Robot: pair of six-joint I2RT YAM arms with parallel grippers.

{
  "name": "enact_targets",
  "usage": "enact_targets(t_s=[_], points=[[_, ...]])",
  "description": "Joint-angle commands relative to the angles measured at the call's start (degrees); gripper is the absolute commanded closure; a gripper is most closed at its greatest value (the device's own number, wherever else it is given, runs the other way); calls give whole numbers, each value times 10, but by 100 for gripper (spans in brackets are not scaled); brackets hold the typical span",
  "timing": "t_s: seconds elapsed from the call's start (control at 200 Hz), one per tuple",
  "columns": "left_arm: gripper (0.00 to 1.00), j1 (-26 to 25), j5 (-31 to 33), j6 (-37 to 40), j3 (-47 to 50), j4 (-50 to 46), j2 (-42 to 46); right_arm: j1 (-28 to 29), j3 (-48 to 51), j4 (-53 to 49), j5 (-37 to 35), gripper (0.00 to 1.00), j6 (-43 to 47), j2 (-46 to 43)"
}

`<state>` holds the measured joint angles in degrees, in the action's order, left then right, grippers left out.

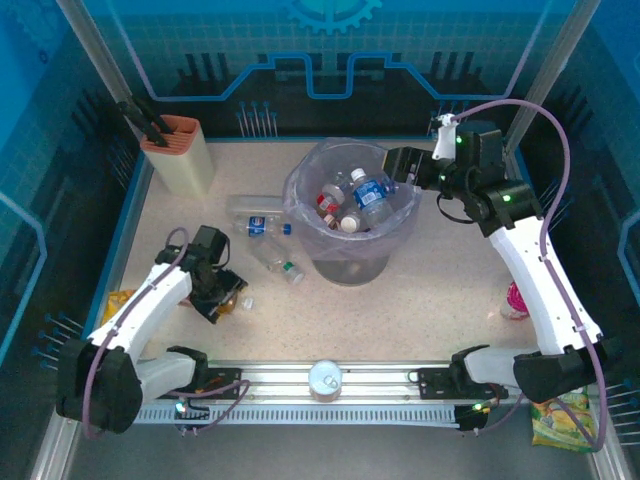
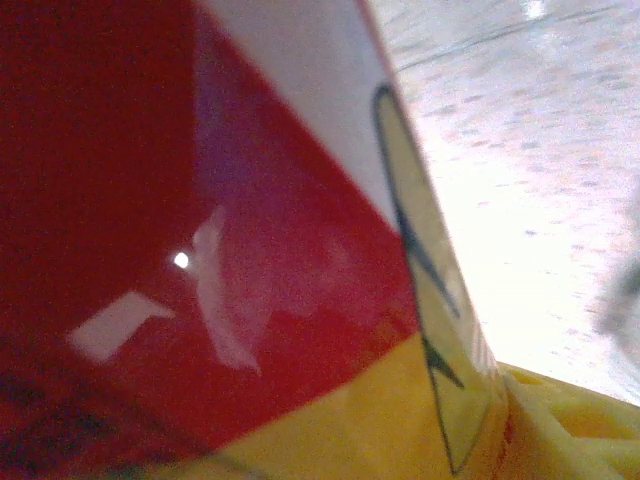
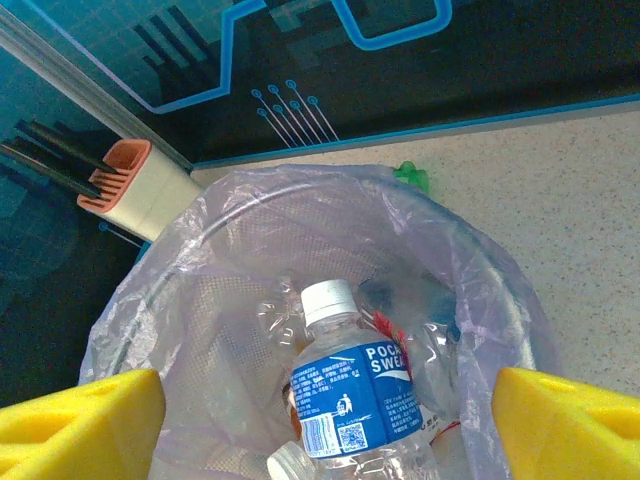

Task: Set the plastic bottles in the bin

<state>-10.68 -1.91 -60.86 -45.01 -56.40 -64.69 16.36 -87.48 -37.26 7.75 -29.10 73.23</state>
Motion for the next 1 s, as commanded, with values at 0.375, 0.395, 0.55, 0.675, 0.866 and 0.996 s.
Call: enact_targets(t_s=[0.375,0.395,0.55,0.675,0.866,0.996], points=[[43,-75,41,211,-495,-176,-124,-10,-21,-6,10,14,11,8],[43,-85,39,219,-519,-188,-134,-9,-23,-8,10,14,12,10],[45,-160,16,259,-691,-254,-216,-9,-26,-10,16,14,16,22],[45,-204,-17,265,-792,-259,-282,-9,-25,-5,29,14,13,28],[44,-249,-48,268,-857,-251,-355,-7,-28,-12,35,14,14,27],[41,-264,-51,270,-861,-242,-377,-8,-28,-19,30,14,18,20]])
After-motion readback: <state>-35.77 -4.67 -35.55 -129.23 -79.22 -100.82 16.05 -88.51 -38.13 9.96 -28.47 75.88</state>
